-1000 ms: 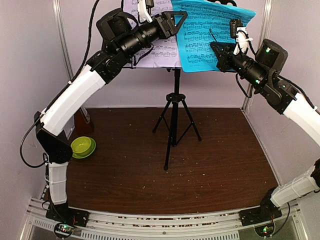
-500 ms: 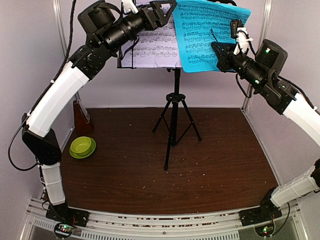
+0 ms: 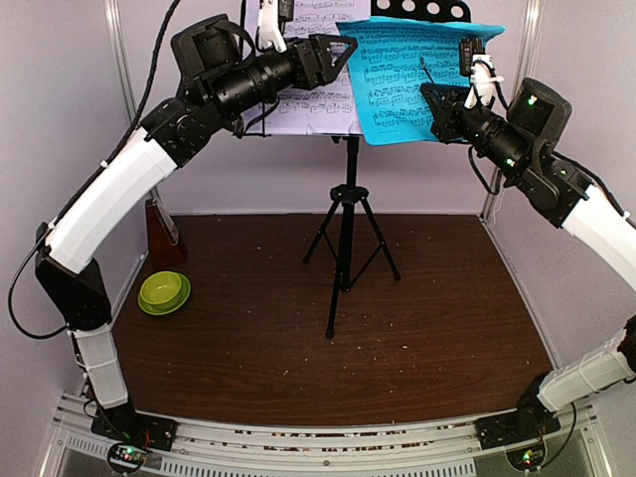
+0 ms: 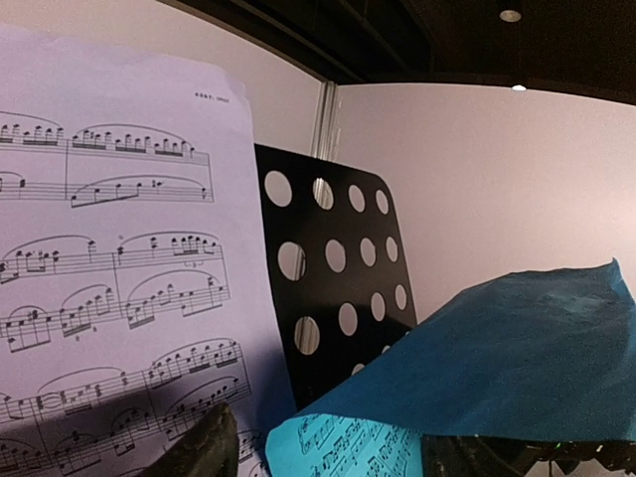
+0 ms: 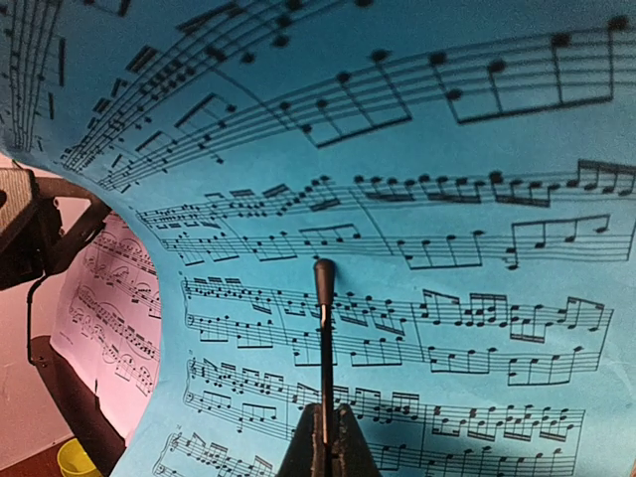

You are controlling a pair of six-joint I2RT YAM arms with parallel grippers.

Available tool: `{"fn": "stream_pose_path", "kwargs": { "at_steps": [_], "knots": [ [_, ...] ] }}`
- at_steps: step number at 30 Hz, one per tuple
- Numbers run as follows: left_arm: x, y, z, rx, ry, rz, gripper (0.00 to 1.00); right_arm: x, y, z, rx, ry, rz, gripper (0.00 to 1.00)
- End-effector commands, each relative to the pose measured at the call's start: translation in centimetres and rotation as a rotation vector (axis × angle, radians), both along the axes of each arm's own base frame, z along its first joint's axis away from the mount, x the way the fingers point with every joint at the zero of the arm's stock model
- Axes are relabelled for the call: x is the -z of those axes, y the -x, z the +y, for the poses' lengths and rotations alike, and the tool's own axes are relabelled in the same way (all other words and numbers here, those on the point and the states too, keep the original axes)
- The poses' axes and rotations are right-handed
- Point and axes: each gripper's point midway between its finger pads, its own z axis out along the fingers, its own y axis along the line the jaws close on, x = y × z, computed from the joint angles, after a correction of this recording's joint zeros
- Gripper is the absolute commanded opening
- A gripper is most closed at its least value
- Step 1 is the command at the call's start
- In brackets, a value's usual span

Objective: Set up the instrument practice props

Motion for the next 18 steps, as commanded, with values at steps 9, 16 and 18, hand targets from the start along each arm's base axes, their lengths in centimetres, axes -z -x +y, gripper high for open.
{"fn": "stream_pose_path", "kwargs": {
  "at_steps": [9, 16, 18],
  "knots": [
    [-3.6, 1.2, 0.7, 0.048, 0.045, -0.167, 0.24, -2.2, 1.1, -0.7, -0.011, -0.048, -0.076, 0.0],
    [-3.9, 1.5, -0.1, 0.098, 0.036, -0.233, 0.18, -2.2, 1.2, -0.5, -0.015, -0.042, -0.08, 0.0],
    [-3.7, 1.5, -0.3, 0.102, 0.03, -0.238, 0.19, -2.3, 1.2, -0.5, -0.015, -0.041, -0.081, 0.0]
  ]
}}
